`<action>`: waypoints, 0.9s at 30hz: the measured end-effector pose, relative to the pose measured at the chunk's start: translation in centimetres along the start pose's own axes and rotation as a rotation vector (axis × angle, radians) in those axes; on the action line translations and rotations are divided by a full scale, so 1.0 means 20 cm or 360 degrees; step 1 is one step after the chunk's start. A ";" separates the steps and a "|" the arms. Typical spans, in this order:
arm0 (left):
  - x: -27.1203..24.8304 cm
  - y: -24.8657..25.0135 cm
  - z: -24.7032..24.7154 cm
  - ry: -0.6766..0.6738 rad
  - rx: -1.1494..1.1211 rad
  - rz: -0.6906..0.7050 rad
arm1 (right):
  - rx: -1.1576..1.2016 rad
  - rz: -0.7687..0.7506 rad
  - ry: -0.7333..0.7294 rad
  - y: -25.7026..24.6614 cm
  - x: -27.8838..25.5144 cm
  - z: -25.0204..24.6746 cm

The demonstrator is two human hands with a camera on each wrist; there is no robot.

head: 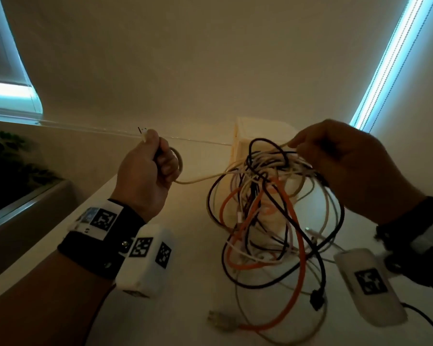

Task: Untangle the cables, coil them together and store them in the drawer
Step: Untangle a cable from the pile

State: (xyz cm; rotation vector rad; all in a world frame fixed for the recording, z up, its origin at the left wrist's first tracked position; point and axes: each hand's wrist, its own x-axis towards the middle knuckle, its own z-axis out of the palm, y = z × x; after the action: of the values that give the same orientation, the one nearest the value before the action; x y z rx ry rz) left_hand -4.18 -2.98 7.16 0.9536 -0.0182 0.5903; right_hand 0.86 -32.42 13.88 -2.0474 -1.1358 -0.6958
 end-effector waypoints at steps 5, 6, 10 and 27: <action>0.02 0.05 -0.03 0.0135 -0.0010 0.0038 | 0.0643 0.0367 -0.0030 0.07 0.02 -0.01; 0.02 0.06 -0.03 0.0135 -0.0019 0.0048 | 0.0648 0.0329 -0.0066 0.09 0.01 -0.01; -0.01 0.08 0.00 0.0058 0.0225 0.0123 | 0.0109 0.0000 -0.0286 0.13 -0.01 0.00; -0.21 -0.08 0.15 -0.0689 0.1618 0.0251 | -0.0265 0.0034 -0.0737 0.02 -0.13 0.19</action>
State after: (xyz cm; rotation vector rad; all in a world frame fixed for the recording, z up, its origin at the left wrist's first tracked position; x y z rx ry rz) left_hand -6.30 -7.95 6.63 2.0733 -0.1956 0.5178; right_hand 0.44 -30.97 9.56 -2.4380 -1.3409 -0.3169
